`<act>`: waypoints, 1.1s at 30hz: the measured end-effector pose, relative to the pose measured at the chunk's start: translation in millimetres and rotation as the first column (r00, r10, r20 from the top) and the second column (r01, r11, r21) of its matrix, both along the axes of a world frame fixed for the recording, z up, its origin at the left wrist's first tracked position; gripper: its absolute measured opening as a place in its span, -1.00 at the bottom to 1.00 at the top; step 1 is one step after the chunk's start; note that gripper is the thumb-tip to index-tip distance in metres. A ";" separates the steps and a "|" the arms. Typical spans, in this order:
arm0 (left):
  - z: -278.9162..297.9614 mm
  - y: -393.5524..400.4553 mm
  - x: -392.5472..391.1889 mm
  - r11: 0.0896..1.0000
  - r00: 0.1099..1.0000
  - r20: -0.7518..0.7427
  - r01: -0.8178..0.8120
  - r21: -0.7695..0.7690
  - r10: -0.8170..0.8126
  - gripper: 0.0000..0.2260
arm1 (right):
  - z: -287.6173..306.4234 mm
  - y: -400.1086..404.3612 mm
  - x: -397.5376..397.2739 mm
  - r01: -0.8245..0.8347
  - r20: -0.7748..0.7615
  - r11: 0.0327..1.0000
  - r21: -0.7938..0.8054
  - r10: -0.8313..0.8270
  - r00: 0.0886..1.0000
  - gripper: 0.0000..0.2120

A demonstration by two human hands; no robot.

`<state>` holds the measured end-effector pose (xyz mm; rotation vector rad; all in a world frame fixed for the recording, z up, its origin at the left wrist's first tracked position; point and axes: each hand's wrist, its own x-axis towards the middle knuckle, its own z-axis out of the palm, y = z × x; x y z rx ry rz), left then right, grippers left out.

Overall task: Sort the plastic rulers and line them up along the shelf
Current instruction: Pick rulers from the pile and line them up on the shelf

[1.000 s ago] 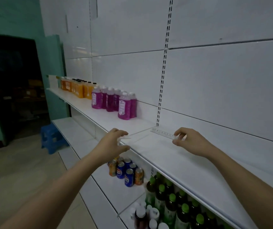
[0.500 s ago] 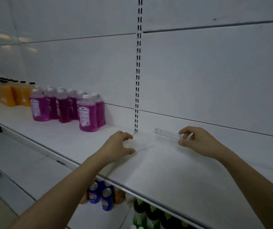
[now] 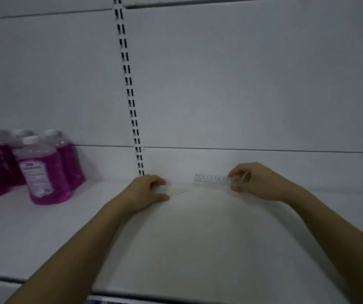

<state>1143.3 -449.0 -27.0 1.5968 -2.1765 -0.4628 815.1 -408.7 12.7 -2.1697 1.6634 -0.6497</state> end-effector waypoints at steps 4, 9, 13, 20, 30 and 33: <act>0.2 4.4 -5.1 0.990 0.998 0.027 0.051 -0.135 -0.048 -0.58 | 5.0 -0.8 1.8 0.043 -0.005 0.994 0.097 -0.042 0.999 -0.78; -0.5 41.6 -34.4 0.908 0.922 -0.034 0.373 -0.189 -0.386 -0.68 | -13.9 0.2 6.4 0.058 -0.105 0.994 0.094 -0.048 0.993 -0.77; -15.3 53.7 -57.3 0.811 0.816 0.056 0.578 -0.089 -0.575 -0.56 | -16.3 5.0 0.3 0.086 -0.170 0.995 0.057 -0.076 0.983 -0.71; -25.6 51.5 -59.7 0.781 0.805 0.116 0.592 -0.196 -0.582 -0.54 | -22.2 4.7 -11.6 0.101 -0.173 0.994 0.041 -0.093 0.980 -0.71; -22.3 52.1 -61.9 0.810 0.824 0.126 0.566 -0.150 -0.552 -0.57 | -30.2 1.2 -14.3 0.083 -0.116 0.991 0.107 -0.070 0.991 -0.71; -22.2 53.0 -62.4 0.817 0.827 0.109 0.563 -0.128 -0.552 -0.65 | -26.7 9.6 -7.9 0.126 -0.080 0.988 0.088 -0.119 0.990 -0.71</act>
